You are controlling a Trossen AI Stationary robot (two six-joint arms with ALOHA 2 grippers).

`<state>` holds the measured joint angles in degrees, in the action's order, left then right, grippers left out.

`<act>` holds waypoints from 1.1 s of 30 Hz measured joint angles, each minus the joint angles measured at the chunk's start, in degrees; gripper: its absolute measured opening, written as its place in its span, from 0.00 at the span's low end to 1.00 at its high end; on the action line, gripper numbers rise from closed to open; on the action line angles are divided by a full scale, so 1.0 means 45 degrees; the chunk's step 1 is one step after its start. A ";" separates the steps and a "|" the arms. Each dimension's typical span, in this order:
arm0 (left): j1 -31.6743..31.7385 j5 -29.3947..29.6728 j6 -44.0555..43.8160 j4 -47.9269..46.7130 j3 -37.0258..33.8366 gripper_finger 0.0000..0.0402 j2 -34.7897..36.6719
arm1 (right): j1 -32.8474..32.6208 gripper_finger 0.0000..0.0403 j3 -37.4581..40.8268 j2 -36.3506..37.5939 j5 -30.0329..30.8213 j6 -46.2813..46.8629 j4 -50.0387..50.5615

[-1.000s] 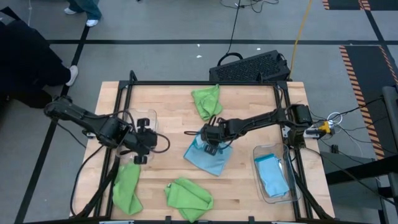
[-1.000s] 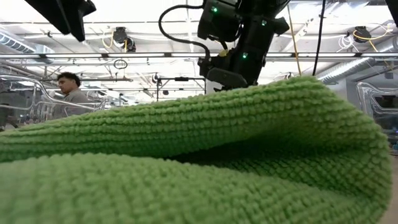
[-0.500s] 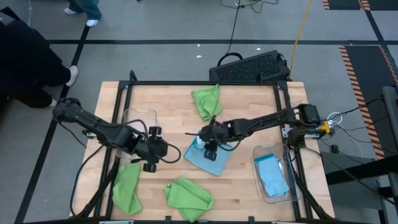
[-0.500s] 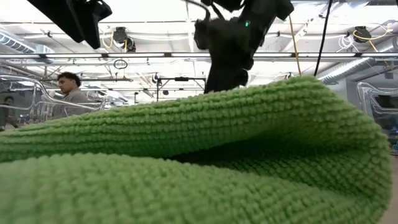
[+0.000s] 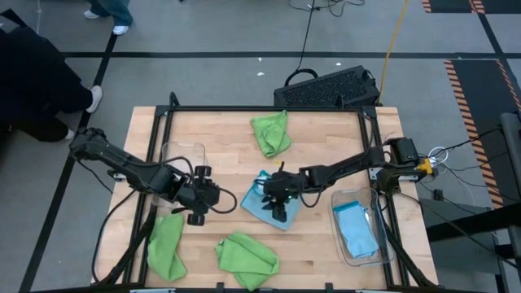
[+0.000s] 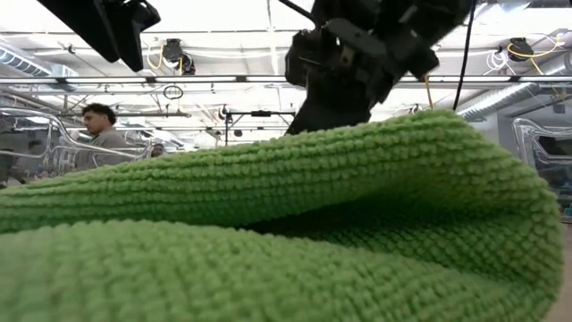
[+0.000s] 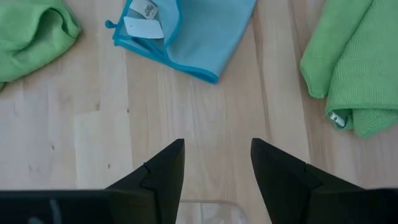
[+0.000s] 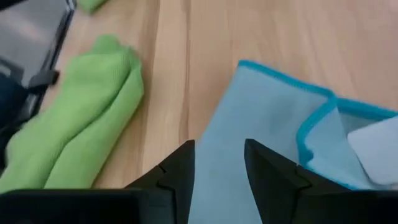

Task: Sort microfiber towel by color & place in baskets
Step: Fold the blue microfiber towel

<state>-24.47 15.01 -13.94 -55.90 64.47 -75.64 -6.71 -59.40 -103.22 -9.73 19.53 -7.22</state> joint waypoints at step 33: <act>0.0097 -0.0224 -0.1833 0.3483 0.0000 0.47 -0.0053 | -0.0287 0.33 0.0667 0.2229 0.5500 0.1673 0.5603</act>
<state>-24.03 14.00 -22.19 -40.22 64.47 -75.88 -8.00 -56.40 -93.19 15.02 27.06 17.99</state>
